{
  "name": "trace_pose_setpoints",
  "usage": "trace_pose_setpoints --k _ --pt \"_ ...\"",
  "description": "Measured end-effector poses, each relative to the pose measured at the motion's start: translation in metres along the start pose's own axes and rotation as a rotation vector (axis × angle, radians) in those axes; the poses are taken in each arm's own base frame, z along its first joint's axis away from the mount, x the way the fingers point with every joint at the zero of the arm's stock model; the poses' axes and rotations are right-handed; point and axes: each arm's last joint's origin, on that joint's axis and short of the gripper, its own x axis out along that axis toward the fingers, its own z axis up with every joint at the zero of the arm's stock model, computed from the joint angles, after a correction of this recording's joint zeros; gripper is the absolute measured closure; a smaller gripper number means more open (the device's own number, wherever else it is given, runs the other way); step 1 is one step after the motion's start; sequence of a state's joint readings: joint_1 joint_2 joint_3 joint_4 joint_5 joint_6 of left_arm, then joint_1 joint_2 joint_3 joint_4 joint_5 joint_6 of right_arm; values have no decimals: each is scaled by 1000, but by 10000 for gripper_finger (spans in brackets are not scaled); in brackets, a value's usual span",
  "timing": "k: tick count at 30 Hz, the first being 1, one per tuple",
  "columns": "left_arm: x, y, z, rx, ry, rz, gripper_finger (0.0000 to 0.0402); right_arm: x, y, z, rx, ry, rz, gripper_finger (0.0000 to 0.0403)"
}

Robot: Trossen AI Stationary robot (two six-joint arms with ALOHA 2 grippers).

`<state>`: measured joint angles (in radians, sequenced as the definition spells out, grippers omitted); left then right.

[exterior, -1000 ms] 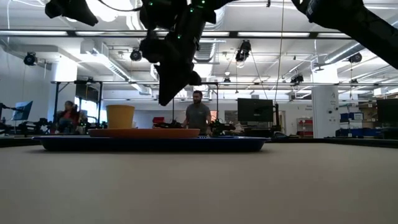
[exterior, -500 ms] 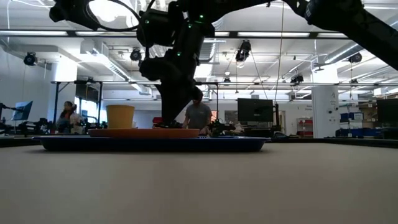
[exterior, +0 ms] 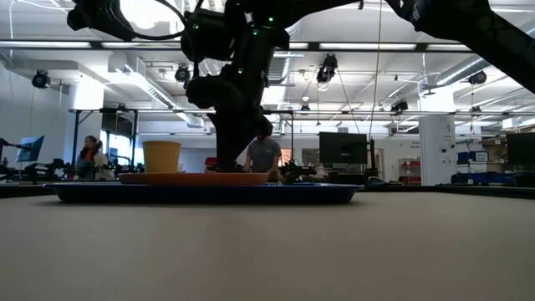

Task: Pick and place plate/cup/fork/spoon on tray
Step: Adjust the orange plate on the blue tray

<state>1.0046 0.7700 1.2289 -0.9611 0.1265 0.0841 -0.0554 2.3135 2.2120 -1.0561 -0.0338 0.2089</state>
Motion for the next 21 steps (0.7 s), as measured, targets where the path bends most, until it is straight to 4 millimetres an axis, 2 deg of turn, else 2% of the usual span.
trace_pose_setpoints --k 21 --pt "0 0 0 0 0 0 314 4 16 -5 -32 1 10 385"
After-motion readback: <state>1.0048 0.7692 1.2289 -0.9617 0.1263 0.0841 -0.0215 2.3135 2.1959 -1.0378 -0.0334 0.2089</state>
